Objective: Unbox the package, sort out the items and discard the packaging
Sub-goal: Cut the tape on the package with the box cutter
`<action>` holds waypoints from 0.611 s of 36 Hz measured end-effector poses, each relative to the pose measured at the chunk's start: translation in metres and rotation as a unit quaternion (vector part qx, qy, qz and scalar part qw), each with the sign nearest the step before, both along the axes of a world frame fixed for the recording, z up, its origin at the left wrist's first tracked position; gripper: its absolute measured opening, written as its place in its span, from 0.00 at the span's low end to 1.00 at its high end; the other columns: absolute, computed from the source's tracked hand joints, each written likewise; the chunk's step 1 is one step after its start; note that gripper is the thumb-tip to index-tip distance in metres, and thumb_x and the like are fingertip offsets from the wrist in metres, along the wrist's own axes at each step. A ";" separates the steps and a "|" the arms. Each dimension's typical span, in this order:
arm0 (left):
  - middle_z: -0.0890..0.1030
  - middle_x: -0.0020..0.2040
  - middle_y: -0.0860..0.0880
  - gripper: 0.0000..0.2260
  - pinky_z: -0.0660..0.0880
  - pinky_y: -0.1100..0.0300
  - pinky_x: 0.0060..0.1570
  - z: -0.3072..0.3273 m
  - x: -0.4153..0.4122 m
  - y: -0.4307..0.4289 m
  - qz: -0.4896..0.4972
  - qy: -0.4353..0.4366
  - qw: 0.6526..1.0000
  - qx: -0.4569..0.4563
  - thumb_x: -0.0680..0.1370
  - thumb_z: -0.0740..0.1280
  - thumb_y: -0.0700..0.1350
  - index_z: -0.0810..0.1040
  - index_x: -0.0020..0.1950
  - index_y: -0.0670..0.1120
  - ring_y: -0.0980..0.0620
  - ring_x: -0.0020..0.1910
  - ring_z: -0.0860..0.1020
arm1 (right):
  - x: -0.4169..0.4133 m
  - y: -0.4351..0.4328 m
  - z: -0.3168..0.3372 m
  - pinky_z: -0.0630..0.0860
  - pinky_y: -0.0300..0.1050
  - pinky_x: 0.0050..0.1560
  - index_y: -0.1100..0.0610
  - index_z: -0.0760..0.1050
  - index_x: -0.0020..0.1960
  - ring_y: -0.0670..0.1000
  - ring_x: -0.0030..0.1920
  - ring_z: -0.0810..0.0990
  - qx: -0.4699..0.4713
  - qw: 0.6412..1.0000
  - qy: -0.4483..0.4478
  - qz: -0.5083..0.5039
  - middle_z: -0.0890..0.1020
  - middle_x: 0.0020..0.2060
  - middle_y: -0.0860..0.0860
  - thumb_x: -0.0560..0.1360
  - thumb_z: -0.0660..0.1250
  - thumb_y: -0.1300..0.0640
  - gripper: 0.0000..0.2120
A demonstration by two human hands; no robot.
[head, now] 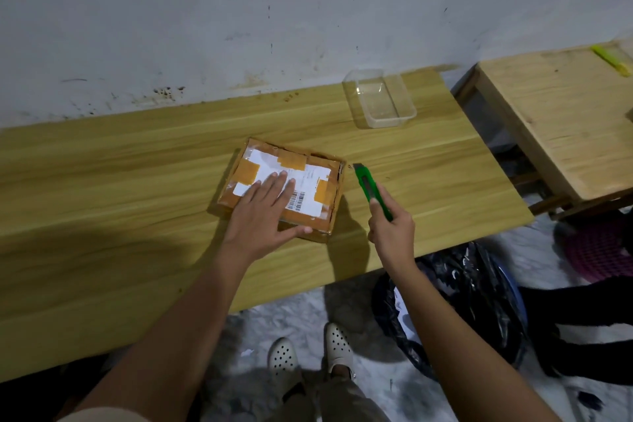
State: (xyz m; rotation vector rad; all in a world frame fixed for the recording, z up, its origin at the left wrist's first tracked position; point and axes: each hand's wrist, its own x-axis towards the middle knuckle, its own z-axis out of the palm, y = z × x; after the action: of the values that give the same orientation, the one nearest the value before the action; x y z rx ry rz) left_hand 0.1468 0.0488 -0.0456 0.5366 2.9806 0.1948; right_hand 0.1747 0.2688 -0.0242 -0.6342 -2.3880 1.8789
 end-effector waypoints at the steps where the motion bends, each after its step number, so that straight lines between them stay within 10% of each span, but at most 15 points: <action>1: 0.50 0.77 0.47 0.45 0.41 0.56 0.73 0.000 0.003 -0.004 0.004 0.002 1.000 0.005 0.68 0.38 0.75 0.49 0.76 0.46 0.52 0.76 0.46 | -0.002 -0.002 -0.003 0.69 0.36 0.27 0.48 0.69 0.68 0.38 0.26 0.68 -0.006 1.000 0.002 -0.003 0.71 0.44 0.47 0.77 0.63 0.52 0.19; 7: 0.37 0.75 0.45 0.41 0.38 0.54 0.73 0.004 0.026 0.006 0.194 0.021 0.977 0.085 0.74 0.40 0.70 0.42 0.75 0.41 0.50 0.74 0.36 | -0.013 -0.009 -0.013 0.67 0.36 0.30 0.48 0.69 0.68 0.41 0.30 0.66 -0.043 0.999 -0.013 0.000 0.72 0.38 0.44 0.79 0.60 0.53 0.18; 11: 0.36 0.75 0.36 0.44 0.39 0.54 0.73 0.012 0.036 0.032 0.430 -0.010 0.867 0.251 0.76 0.59 0.61 0.39 0.74 0.35 0.41 0.75 0.37 | -0.019 -0.014 -0.013 0.64 0.34 0.22 0.49 0.63 0.72 0.46 0.28 0.65 -0.083 0.996 -0.041 0.005 0.69 0.29 0.50 0.81 0.55 0.57 0.19; 15: 0.34 0.74 0.34 0.42 0.33 0.82 0.60 0.016 0.031 0.045 0.467 -0.003 0.784 0.410 0.77 0.65 0.50 0.37 0.73 0.33 0.41 0.75 0.37 | -0.021 -0.016 -0.014 0.64 0.35 0.23 0.47 0.57 0.74 0.46 0.28 0.67 -0.089 0.992 -0.074 0.038 0.70 0.31 0.51 0.82 0.51 0.59 0.21; 22: 0.34 0.76 0.42 0.40 0.47 0.71 0.64 0.020 0.012 0.013 0.422 -0.036 0.798 0.429 0.78 0.62 0.51 0.35 0.74 0.40 0.49 0.75 0.40 | -0.029 -0.010 -0.008 0.63 0.42 0.27 0.46 0.53 0.75 0.49 0.30 0.69 -0.135 0.984 -0.086 0.078 0.71 0.33 0.51 0.81 0.53 0.57 0.24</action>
State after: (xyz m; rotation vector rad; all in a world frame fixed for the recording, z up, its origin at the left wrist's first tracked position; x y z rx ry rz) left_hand 0.1590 0.0614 -0.0255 -0.8052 2.6433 1.5974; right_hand 0.1462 0.2586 -0.0322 -0.6681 -2.3654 2.3314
